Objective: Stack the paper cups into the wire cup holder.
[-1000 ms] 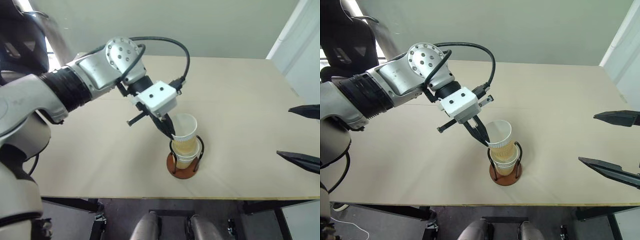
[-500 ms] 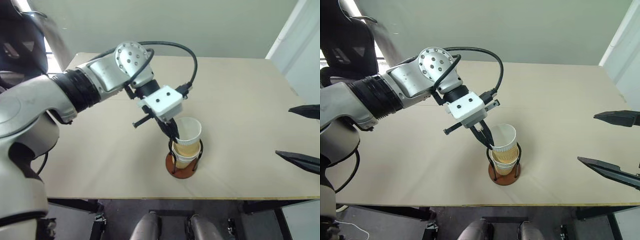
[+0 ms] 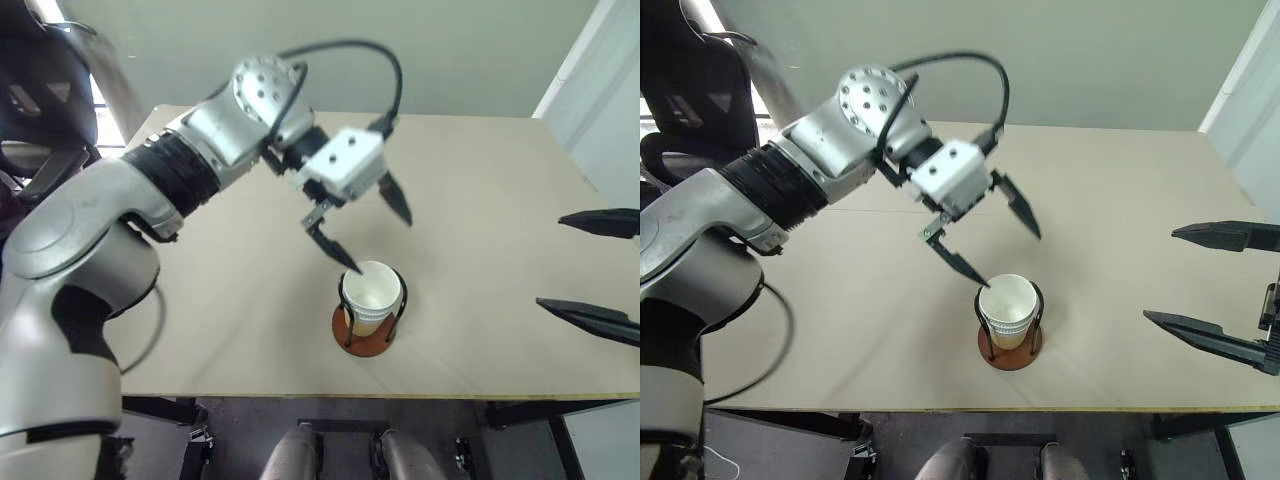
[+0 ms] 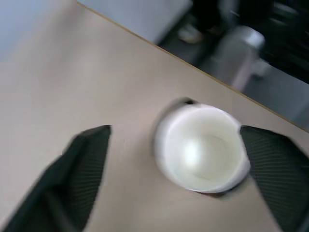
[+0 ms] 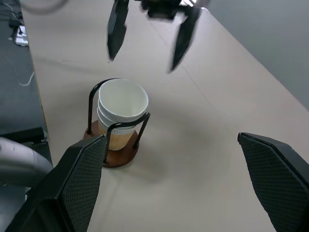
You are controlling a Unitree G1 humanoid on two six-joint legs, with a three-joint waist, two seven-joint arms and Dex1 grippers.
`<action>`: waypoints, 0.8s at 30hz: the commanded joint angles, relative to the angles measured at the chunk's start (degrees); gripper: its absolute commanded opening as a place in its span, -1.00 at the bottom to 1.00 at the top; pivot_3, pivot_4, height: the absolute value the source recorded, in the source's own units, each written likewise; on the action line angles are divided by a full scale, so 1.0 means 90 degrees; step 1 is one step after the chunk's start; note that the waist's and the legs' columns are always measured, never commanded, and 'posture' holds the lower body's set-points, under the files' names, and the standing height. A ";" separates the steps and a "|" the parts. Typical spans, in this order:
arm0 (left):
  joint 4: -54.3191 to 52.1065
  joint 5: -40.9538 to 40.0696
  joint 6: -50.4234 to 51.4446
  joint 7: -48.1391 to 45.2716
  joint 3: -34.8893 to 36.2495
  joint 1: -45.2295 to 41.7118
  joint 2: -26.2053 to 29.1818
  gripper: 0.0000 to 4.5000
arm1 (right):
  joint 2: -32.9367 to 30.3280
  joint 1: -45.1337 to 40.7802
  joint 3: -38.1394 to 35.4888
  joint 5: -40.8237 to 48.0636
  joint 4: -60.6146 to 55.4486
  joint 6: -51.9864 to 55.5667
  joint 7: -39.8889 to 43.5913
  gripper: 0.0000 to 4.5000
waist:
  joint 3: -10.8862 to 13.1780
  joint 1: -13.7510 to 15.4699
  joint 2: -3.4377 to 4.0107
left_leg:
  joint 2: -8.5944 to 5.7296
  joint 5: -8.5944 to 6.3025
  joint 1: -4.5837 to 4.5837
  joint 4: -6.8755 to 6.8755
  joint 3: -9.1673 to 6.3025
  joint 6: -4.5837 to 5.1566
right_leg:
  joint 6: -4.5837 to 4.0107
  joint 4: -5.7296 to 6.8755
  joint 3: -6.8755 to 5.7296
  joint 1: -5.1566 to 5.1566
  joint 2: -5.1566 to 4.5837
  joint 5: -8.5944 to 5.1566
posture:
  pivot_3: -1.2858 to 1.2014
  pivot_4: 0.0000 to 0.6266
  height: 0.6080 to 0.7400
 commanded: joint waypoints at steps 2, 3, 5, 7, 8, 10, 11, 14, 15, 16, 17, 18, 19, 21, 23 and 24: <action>0.0900 0.0889 0.0669 0.0329 0.1735 0.0461 0.0375 0.99 | -0.0128 -0.0361 0.1217 -0.0914 0.1068 -0.1024 0.0036 1.00 | -0.0006 -0.0034 0.0012 | 0.0001 -0.0001 0.0007 0.0002 0.0001 0.0001 | 0.0002 0.0001 0.0002 0.0004 0.0000 0.0000 | 0.03 -0.52 1.00; 0.1032 0.1135 0.0922 0.0602 0.2075 0.0639 0.0586 0.99 | -0.0163 -0.0426 0.1528 -0.1214 0.1427 -0.1305 0.0099 1.00 | -0.0004 -0.0072 0.0014 | 0.0002 -0.0001 0.0012 0.0003 0.0002 0.0001 | 0.0002 0.0000 0.0002 0.0005 0.0001 0.0000 | 0.03 -0.52 1.00; 0.0896 0.1409 0.1335 0.0725 0.2688 0.1166 0.1131 0.99 | -0.0215 -0.0674 0.2087 -0.1701 0.2124 -0.1784 0.0122 1.00 | -0.0009 -0.0169 0.0030 | 0.0003 0.0004 0.0020 -0.0001 0.0003 -0.0006 | 0.0002 0.0004 0.0006 0.0003 0.0005 0.0002 | 0.03 -0.52 1.00; 0.0608 0.1581 0.1813 0.1084 0.3361 0.1778 0.1495 0.99 | -0.0172 -0.1066 0.2542 -0.1970 0.2722 -0.2165 0.0149 1.00 | -0.0009 -0.0209 0.0031 | 0.0007 0.0020 0.0028 -0.0012 0.0001 -0.0020 | 0.0003 0.0006 0.0015 0.0000 0.0011 0.0003 | 0.03 -0.52 1.00; 0.0424 0.1465 0.2220 0.1486 0.3842 0.2312 0.1798 0.99 | -0.0069 -0.1413 0.2851 -0.2062 0.3056 -0.2295 0.0066 1.00 | -0.0016 -0.0216 0.0042 | 0.0008 0.0033 0.0023 -0.0018 -0.0002 -0.0018 | 0.0003 0.0005 0.0009 -0.0001 0.0012 0.0003 | 0.03 -0.52 1.00; -0.0013 0.1380 0.2694 0.2234 0.4695 0.3346 0.2265 0.99 | 0.0186 -0.1987 0.3314 -0.2289 0.3630 -0.2616 -0.0068 1.00 | -0.0018 -0.0226 0.0048 | 0.0007 0.0086 0.0026 -0.0025 0.0005 -0.0072 | 0.0003 0.0013 0.0013 -0.0005 0.0009 0.0006 | 0.03 -0.52 1.00; -0.0277 0.1343 0.2964 0.2586 0.5078 0.3773 0.2371 0.99 | 0.0301 -0.2190 0.3445 -0.2405 0.3874 -0.2740 -0.0129 1.00 | -0.0017 -0.0223 0.0045 | 0.0007 0.0104 0.0031 -0.0045 0.0008 -0.0081 | 0.0006 0.0008 0.0012 -0.0005 0.0011 0.0008 | 0.03 -0.52 1.00; -0.1453 0.0947 0.3732 0.4000 0.6640 0.5790 0.2647 0.99 | 0.0755 -0.2822 0.3843 -0.2838 0.4816 -0.3294 -0.0363 1.00 | -0.0017 -0.0211 0.0034 | 0.0011 0.0121 0.0032 -0.0065 0.0003 -0.0091 | 0.0001 0.0004 0.0008 -0.0009 0.0011 0.0011 | 0.03 -0.52 1.00; -0.1764 0.0927 0.4008 0.4390 0.7054 0.6344 0.2680 0.99 | 0.0891 -0.2971 0.3942 -0.2918 0.4997 -0.3404 -0.0396 1.00 | -0.0017 -0.0182 0.0033 | 0.0010 0.0122 0.0033 -0.0066 0.0003 -0.0092 | 0.0001 0.0008 0.0010 -0.0007 0.0007 0.0009 | 0.03 -0.52 1.00; -0.2061 0.0889 0.4288 0.4684 0.7402 0.6774 0.2665 0.99 | 0.1009 -0.3102 0.4006 -0.2933 0.5132 -0.3463 -0.0392 1.00 | -0.0016 -0.0173 0.0029 | 0.0006 0.0122 0.0033 -0.0067 0.0002 -0.0092 | 0.0002 0.0009 0.0007 -0.0009 0.0006 0.0006 | 0.03 -0.52 1.00; -0.2378 0.0804 0.4447 0.4931 0.7840 0.7234 0.2586 0.99 | 0.1182 -0.3246 0.4066 -0.2939 0.5224 -0.3575 -0.0401 1.00 | -0.0015 -0.0156 0.0026 | 0.0007 0.0123 0.0034 -0.0070 0.0003 -0.0093 | 0.0000 0.0003 0.0006 -0.0010 0.0008 0.0008 | 0.03 -0.52 1.00; -0.2650 0.0727 0.4557 0.5204 0.8250 0.7612 0.2447 0.99 | 0.1322 -0.3392 0.4161 -0.2974 0.5339 -0.3619 -0.0417 1.00 | -0.0015 -0.0140 0.0026 | 0.0006 0.0123 0.0032 -0.0071 0.0002 -0.0094 | -0.0005 0.0005 0.0003 -0.0010 0.0006 0.0005 | 0.03 -0.52 1.00; -0.2873 0.0684 0.4662 0.5456 0.8586 0.7907 0.2318 0.99 | 0.1443 -0.3521 0.4255 -0.3028 0.5441 -0.3667 -0.0437 1.00 | -0.0015 -0.0114 0.0026 | 0.0006 0.0125 0.0033 -0.0068 0.0002 -0.0096 | -0.0012 0.0008 0.0003 -0.0010 0.0007 0.0006 | 0.03 -0.52 1.00; -0.3319 0.0736 0.4728 0.5900 0.9085 0.8356 0.2035 0.99 | 0.1703 -0.3815 0.4454 -0.3157 0.5642 -0.3785 -0.0502 1.00 | -0.0015 -0.0100 0.0025 | 0.0006 0.0130 0.0035 -0.0067 0.0002 -0.0102 | -0.0031 0.0011 0.0001 -0.0010 0.0006 0.0011 | 0.03 -0.52 1.00; -0.3696 0.0746 0.4901 0.6258 0.9426 0.8623 0.1771 0.99 | 0.1948 -0.4125 0.4632 -0.3248 0.5803 -0.3815 -0.0599 1.00 | -0.0015 -0.0101 0.0025 | 0.0007 0.0135 0.0044 -0.0071 0.0001 -0.0106 | -0.0051 0.0015 0.0000 -0.0007 0.0007 0.0023 | 0.03 -0.52 1.00; -0.3856 0.0799 0.4907 0.6385 0.9565 0.8756 0.1649 0.99 | 0.2052 -0.4253 0.4720 -0.3295 0.5883 -0.3826 -0.0626 1.00 | -0.0015 -0.0109 0.0025 | 0.0007 0.0136 0.0049 -0.0071 0.0000 -0.0108 | -0.0062 0.0021 0.0000 -0.0005 0.0005 0.0029 | 0.03 -0.52 1.00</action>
